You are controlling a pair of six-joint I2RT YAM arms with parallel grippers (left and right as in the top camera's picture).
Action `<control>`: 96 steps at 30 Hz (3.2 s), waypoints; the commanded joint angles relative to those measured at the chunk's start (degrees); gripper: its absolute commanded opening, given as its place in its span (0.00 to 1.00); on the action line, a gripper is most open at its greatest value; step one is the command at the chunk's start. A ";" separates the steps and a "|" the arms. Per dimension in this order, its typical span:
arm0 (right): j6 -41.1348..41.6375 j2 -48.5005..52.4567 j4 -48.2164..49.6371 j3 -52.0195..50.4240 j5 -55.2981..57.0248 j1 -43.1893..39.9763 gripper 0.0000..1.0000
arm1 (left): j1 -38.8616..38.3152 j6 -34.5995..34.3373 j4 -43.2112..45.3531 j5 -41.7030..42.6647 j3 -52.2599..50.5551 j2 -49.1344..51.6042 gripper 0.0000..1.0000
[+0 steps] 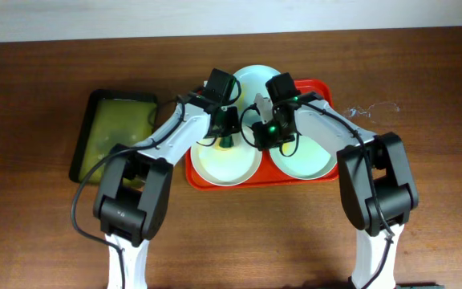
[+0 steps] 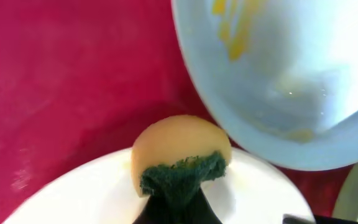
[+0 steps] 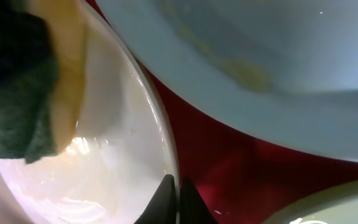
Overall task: Clean dirty plates on tray and stack at the side
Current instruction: 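Scrub the white plate again with the sponge, then lift the white plate with the right gripper and place it right of the tray, then grasp the light blue plate's rim with the right gripper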
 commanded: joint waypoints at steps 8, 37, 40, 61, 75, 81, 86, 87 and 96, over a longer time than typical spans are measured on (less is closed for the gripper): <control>-0.68 0.11 -0.66 -1.01 1.27 0.02 0.04 | 2.64 0.50 -16.44 -26.53 2.73 3.82 0.00; -44.52 -21.86 29.53 3.82 97.81 30.69 0.04 | 28.33 -0.55 -30.84 -22.14 -1.75 -23.39 0.00; -24.98 -21.05 4.33 3.82 59.69 25.86 0.04 | 28.33 -0.55 -30.84 -22.12 -1.77 -23.39 0.00; 6.93 -0.02 7.45 4.07 -0.70 -49.37 0.44 | 28.33 -0.55 -29.92 -22.12 -1.81 -23.39 0.00; 4.46 -0.61 12.39 12.55 20.09 -14.08 0.99 | 28.33 -0.55 -29.27 -21.07 -1.81 -23.39 0.00; 1.42 8.09 12.79 12.55 10.73 -11.43 0.61 | 28.33 -0.55 -28.61 -21.07 -1.81 -23.39 0.00; 1.42 9.79 12.76 12.55 10.34 -9.11 0.14 | 28.33 -0.55 -28.65 -21.07 -1.81 -23.39 0.00; 1.44 9.79 12.61 12.55 10.27 -8.22 0.04 | 28.33 -0.55 -28.65 -21.07 -1.81 -23.39 0.00; 1.44 7.78 -4.24 12.59 4.63 -1.53 0.04 | 25.07 2.49 -17.00 3.32 -8.26 -23.12 0.00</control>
